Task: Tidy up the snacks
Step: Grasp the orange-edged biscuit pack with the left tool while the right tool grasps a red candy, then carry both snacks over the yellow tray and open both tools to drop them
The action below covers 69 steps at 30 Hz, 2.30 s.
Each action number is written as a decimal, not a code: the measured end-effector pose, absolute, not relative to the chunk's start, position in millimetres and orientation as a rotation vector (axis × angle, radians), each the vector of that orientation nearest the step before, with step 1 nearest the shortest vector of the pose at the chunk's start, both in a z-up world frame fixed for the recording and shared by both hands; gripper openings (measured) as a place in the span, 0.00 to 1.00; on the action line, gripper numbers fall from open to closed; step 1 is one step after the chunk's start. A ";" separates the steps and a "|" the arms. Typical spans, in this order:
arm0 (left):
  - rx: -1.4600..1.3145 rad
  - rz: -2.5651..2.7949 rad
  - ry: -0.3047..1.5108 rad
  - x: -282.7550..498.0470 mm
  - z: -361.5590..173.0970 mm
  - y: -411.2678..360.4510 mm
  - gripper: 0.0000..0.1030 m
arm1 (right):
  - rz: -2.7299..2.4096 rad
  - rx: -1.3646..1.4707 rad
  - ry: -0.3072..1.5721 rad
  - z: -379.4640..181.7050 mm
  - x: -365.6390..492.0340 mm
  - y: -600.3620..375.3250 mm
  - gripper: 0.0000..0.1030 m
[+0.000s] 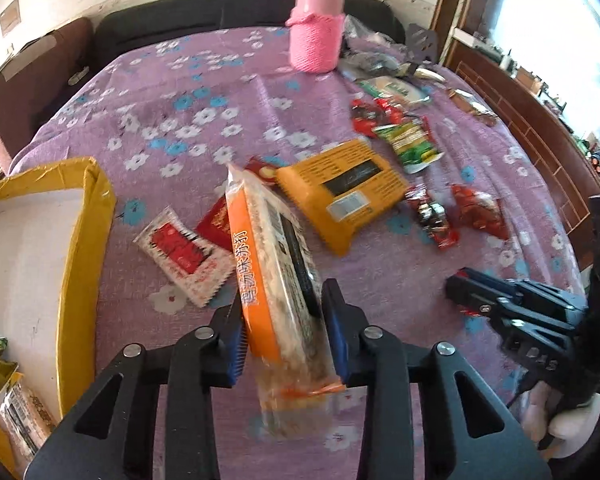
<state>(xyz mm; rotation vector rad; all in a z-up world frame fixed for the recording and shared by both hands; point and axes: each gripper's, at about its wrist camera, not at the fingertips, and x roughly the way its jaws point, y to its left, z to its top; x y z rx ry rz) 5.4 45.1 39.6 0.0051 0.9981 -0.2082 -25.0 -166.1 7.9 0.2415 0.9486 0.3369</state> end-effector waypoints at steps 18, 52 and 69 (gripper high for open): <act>0.205 -0.183 0.976 21.5 18.0 35.8 0.52 | 0.351 0.254 0.947 6.9 -24.1 -168.8 0.21; -0.079 0.064 0.815 -53.3 110.2 288.3 0.52 | 0.790 0.391 0.949 110.5 -30.6 -10.5 0.17; -0.198 0.085 0.954 -49.4 45.4 334.4 0.53 | 0.771 0.104 1.113 35.4 -6.4 169.0 0.21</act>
